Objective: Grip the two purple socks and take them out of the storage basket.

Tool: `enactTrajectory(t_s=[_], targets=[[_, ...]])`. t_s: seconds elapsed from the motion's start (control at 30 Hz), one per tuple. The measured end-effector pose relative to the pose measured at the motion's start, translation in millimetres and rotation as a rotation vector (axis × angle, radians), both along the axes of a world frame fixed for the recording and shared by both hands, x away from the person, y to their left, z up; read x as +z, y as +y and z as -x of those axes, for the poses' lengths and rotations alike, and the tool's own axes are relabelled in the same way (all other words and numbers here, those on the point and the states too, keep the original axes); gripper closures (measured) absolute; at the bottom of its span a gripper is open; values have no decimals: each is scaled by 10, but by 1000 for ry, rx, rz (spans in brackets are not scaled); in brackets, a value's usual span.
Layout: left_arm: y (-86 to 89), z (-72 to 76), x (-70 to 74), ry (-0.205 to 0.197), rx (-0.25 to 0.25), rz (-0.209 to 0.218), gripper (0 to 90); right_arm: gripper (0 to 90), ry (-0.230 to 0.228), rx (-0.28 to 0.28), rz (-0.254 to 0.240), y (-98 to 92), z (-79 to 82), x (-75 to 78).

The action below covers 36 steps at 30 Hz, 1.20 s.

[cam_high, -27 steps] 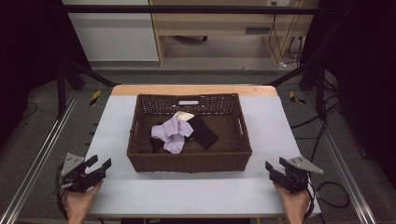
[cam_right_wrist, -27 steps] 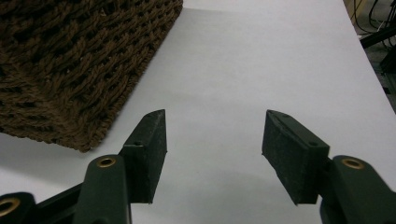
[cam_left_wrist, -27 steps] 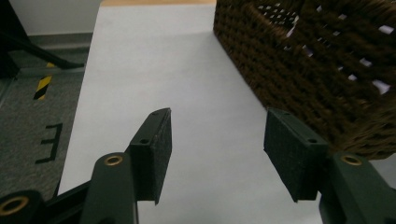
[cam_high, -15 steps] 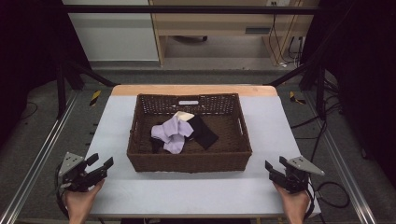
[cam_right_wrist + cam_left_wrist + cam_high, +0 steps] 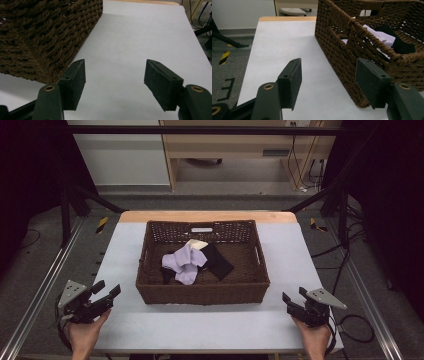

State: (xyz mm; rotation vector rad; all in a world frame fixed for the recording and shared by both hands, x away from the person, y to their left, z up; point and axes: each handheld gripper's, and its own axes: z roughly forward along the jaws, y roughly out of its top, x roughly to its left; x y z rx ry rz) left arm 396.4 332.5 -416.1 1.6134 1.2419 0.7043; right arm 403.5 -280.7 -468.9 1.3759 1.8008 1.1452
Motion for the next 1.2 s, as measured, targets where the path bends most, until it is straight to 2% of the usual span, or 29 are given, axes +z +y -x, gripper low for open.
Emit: enactTrajectory(t_s=[0.27, 0.6, 0.73, 0.87, 1.2], targets=[[2, 1, 158, -24, -7, 12, 380, 351, 9, 9, 7, 26, -32, 1], [-235, -166, 432, -72, -56, 21, 382, 361, 3, -2, 16, 25, -31, 14], [-364, -233, 544, -95, -76, 18, 383, 363, -15, -5, 13, 29, -36, 1], [-480, -291, 612, -110, -95, 23, 387, 358, -20, -13, 5, 23, -65, -17], [-776, -480, 692, -114, -125, 5, 400, 338, -9, -31, 3, -4, -88, -102]])
